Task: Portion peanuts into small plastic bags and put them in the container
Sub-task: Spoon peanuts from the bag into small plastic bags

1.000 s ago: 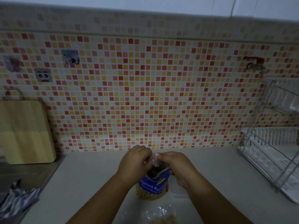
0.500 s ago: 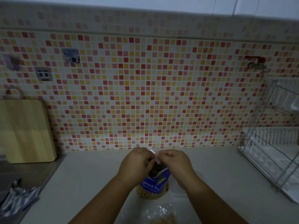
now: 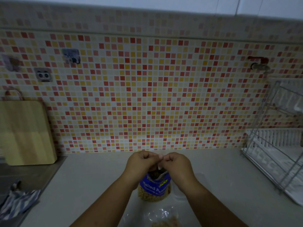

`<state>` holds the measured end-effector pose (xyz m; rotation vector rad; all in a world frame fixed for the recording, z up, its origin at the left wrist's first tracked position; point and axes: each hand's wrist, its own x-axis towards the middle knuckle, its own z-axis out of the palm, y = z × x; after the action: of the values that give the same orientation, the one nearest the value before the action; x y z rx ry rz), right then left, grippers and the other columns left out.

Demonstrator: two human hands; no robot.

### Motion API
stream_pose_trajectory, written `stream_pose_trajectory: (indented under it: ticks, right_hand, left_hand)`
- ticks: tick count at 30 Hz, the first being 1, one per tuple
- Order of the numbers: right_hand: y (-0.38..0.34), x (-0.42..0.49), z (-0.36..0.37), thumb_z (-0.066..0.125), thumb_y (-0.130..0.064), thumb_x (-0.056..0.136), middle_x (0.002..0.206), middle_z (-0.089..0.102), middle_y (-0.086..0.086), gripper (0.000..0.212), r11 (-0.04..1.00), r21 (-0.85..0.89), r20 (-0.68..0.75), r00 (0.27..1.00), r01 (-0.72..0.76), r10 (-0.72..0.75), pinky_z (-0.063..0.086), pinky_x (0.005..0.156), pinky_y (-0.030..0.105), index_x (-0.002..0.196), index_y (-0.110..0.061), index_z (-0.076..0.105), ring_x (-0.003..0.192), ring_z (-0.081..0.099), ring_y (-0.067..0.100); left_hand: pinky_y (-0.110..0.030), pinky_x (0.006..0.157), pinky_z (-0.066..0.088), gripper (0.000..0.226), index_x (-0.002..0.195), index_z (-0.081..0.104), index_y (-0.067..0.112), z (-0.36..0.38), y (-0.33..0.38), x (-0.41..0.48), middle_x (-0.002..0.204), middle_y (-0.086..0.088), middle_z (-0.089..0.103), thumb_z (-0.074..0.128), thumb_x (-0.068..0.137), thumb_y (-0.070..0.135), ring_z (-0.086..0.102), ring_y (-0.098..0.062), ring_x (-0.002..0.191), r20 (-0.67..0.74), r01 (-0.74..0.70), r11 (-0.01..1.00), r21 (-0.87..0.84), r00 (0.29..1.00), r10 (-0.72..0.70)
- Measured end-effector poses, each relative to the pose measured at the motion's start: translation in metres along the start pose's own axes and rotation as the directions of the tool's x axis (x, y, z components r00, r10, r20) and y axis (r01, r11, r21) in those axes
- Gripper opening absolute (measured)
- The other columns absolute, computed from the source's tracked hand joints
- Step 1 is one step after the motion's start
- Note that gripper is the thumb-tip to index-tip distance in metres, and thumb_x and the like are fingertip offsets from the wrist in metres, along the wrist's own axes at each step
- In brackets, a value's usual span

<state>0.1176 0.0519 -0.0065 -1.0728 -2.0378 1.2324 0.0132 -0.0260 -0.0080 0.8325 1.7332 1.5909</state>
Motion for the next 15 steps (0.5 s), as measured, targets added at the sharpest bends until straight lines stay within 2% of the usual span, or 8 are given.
stream_pose_trajectory:
  ticks: [2, 5, 7, 10, 13, 15]
  right_hand:
    - [0.000, 0.000, -0.001, 0.072, -0.017, 0.078, 0.072, 0.067, 0.000, 0.018, 0.999, 0.033, 0.043, 0.999, 0.000, -0.002, 0.050, 0.066, 0.024, 0.062, -0.021, 0.064, 0.075, 0.065, 0.014]
    - [0.000, 0.000, -0.004, 0.075, -0.018, 0.076, 0.074, 0.071, -0.003, 0.014, 0.992, 0.123, 0.105, 0.994, -0.002, -0.011, 0.050, 0.070, 0.020, 0.064, -0.022, 0.068, 0.080, 0.067, 0.011]
    - [0.001, 0.000, -0.006, 0.074, -0.018, 0.077, 0.075, 0.070, -0.003, 0.014, 0.987, 0.161, 0.117, 0.993, -0.005, -0.014, 0.049, 0.069, 0.020, 0.066, -0.022, 0.067, 0.080, 0.067, 0.012]
    - [0.002, 0.000, -0.007, 0.066, -0.019, 0.083, 0.076, 0.067, -0.002, 0.014, 0.999, 0.016, 0.022, 0.999, 0.039, -0.040, 0.051, 0.065, 0.024, 0.070, -0.021, 0.063, 0.076, 0.064, 0.013]
    - [0.005, -0.002, -0.005, 0.057, -0.021, 0.088, 0.077, 0.064, 0.000, 0.007, 0.956, -0.258, -0.080, 0.983, 0.141, -0.166, 0.050, 0.061, 0.027, 0.081, -0.022, 0.056, 0.072, 0.061, 0.015]
    - [0.005, -0.002, -0.003, 0.054, -0.021, 0.090, 0.079, 0.063, 0.000, 0.004, 0.943, -0.288, -0.083, 0.977, 0.166, -0.197, 0.046, 0.056, 0.023, 0.092, -0.024, 0.054, 0.070, 0.060, 0.014]
  left_hand:
    - [-0.019, 0.064, 0.055, 0.013, 0.079, 0.075, 0.006, -0.001, 0.002, -0.001, 0.075, -0.010, 0.074, 0.069, 0.081, 0.018, 0.071, -0.017, 0.073, 0.009, 0.021, 0.999, -0.040, 1.000, -0.021]
    - [-0.019, 0.060, 0.055, 0.015, 0.082, 0.074, 0.000, -0.004, 0.004, 0.001, 0.069, -0.011, 0.072, 0.065, 0.084, 0.012, 0.067, -0.014, 0.064, 0.025, 0.075, 0.991, -0.107, 0.997, -0.073]
    - [-0.020, 0.058, 0.054, 0.016, 0.082, 0.073, -0.002, -0.007, 0.005, 0.002, 0.068, -0.014, 0.069, 0.065, 0.084, 0.011, 0.063, -0.015, 0.058, 0.024, 0.078, 0.994, -0.075, 0.997, -0.077]
    - [-0.021, 0.055, 0.051, 0.016, 0.072, 0.072, 0.001, -0.010, 0.004, 0.005, 0.063, -0.012, 0.066, 0.065, 0.082, 0.011, 0.058, -0.014, 0.054, -0.068, 0.021, 0.981, 0.192, 0.998, -0.008]
    - [-0.018, 0.054, 0.048, 0.014, 0.068, 0.068, 0.001, -0.008, 0.004, 0.004, 0.070, -0.010, 0.068, 0.064, 0.078, 0.010, 0.061, -0.011, 0.059, -0.099, -0.067, 0.877, 0.477, 0.987, 0.129]
    - [-0.023, 0.064, 0.054, 0.008, 0.073, 0.067, 0.006, -0.007, 0.003, 0.001, 0.078, -0.009, 0.069, 0.065, 0.077, 0.013, 0.064, -0.014, 0.071, -0.073, -0.126, 0.856, 0.502, 0.980, 0.187]
